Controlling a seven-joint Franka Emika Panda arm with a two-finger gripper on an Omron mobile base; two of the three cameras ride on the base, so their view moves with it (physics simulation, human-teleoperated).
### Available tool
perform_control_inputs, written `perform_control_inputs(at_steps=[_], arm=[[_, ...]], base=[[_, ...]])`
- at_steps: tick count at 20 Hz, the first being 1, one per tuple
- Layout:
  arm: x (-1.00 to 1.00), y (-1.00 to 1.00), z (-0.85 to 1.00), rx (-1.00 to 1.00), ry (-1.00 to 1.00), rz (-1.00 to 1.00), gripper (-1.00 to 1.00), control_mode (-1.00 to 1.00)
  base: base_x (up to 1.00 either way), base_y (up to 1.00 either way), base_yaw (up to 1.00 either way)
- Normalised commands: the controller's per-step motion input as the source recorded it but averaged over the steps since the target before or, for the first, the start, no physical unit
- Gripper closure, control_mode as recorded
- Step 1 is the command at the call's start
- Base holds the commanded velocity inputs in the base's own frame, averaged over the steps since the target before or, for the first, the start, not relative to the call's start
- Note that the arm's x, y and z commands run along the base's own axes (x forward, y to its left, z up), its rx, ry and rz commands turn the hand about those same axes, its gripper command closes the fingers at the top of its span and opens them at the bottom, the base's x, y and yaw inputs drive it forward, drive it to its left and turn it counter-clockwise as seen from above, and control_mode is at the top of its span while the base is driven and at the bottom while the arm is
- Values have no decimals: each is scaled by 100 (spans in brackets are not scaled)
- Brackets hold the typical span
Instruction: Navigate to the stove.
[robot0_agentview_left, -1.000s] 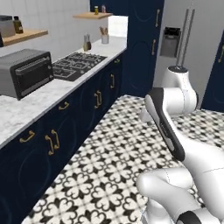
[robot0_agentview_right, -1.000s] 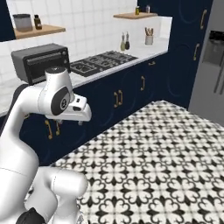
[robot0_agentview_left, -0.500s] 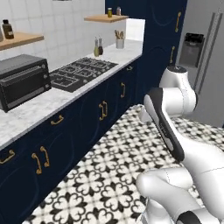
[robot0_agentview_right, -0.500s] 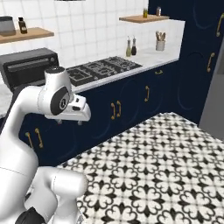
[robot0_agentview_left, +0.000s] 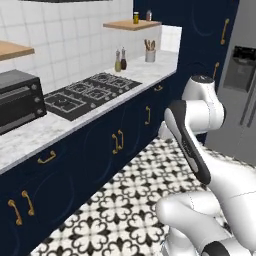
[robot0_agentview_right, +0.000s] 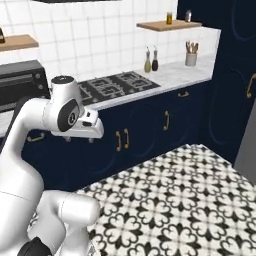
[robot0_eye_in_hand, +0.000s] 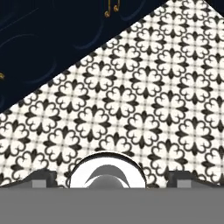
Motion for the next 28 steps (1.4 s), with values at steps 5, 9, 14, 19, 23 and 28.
perform_control_inputs(at_steps=[5,9,14,19,23,28], arm=[[0,0,0,0,0,0,-100,100],[0,0,0,0,0,0,-100,100],[0,0,0,0,0,0,-100,100],[0,0,0,0,0,0,-100,100],[0,0,0,0,0,0,-100,100],[0,0,0,0,0,0,-100,100]], base=[[100,-37,30],[100,-22,34],[100,-32,33],[100,-43,30],[100,-31,27],[88,-15,34]])
